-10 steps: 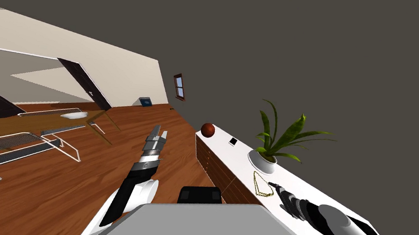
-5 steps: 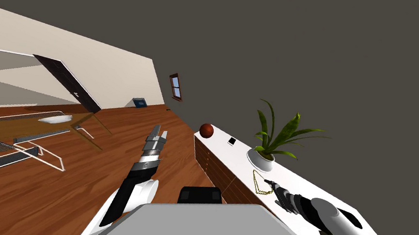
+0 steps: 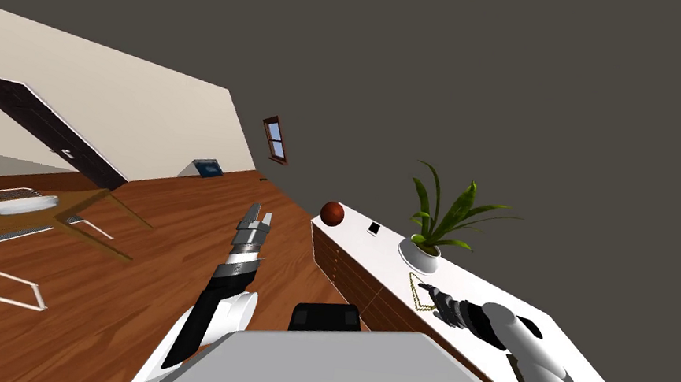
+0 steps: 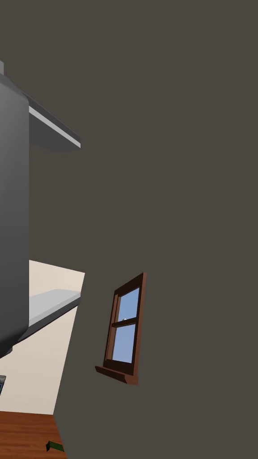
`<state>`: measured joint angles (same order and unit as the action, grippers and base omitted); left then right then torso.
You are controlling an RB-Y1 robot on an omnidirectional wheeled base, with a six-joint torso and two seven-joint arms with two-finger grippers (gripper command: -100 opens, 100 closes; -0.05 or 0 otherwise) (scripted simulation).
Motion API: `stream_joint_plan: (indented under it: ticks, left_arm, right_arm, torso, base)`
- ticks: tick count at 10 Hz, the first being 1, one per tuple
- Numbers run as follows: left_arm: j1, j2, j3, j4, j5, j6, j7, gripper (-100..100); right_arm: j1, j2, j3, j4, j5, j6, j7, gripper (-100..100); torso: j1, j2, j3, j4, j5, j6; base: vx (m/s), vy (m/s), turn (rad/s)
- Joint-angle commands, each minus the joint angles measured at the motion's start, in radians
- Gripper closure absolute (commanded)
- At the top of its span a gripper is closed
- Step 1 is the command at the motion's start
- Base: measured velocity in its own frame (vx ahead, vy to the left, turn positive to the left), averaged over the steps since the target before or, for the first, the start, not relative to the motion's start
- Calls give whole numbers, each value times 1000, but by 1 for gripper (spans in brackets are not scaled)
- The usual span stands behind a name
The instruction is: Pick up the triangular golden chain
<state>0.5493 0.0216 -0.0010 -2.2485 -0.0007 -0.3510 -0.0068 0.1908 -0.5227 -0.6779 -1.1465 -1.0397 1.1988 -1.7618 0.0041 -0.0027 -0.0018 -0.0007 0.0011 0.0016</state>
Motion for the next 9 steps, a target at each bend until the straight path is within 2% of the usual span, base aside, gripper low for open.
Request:
stream_joint_plan:
  ticks: [1, 9]
  left_arm:
    - [0, 0, 0, 0, 0, 0, 0, 0]
    - [0, 0, 0, 0, 0, 0, 0, 0]
  right_arm:
    - [-35, -8, 30, 42, -4, 1, 15, -100]
    - [-35, -8, 30, 42, -4, 1, 15, -100]
  torso:
    - [0, 0, 0, 0, 0, 0]
    - [-3, 2, 1, 0, -3, -1]
  base:
    - [56, 66, -197]
    - [4, 4, -14]
